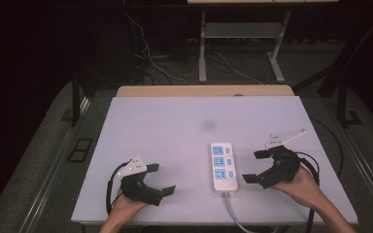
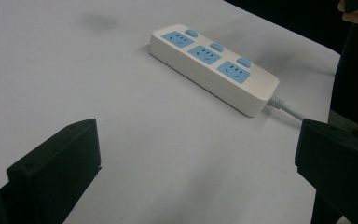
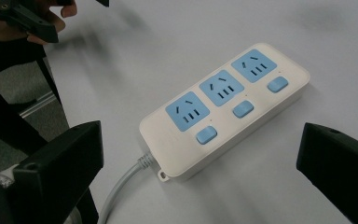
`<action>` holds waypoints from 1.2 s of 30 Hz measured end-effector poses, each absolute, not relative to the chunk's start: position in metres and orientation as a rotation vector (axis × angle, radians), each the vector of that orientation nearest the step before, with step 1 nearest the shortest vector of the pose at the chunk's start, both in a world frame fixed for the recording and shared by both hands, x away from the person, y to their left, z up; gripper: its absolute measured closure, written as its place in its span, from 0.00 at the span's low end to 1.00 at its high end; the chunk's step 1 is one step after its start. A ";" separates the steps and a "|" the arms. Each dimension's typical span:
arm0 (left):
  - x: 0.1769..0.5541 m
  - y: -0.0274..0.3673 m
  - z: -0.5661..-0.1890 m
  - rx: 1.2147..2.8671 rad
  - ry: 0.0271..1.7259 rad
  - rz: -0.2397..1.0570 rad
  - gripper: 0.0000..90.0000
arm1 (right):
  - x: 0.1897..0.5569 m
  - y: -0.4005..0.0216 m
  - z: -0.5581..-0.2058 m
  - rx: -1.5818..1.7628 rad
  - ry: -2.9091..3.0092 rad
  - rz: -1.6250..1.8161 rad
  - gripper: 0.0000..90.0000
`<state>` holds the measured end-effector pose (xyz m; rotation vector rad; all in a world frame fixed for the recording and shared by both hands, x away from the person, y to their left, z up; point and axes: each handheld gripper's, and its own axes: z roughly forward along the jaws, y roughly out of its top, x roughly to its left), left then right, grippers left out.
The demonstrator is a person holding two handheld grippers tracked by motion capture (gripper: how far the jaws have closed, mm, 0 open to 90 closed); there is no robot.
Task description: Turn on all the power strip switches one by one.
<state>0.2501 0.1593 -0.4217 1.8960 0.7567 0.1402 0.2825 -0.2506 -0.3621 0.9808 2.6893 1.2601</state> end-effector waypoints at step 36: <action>0.253 0.161 -0.423 1.895 0.766 0.140 0.00 | 0.305 -0.213 -0.373 0.846 2.879 1.028 0.70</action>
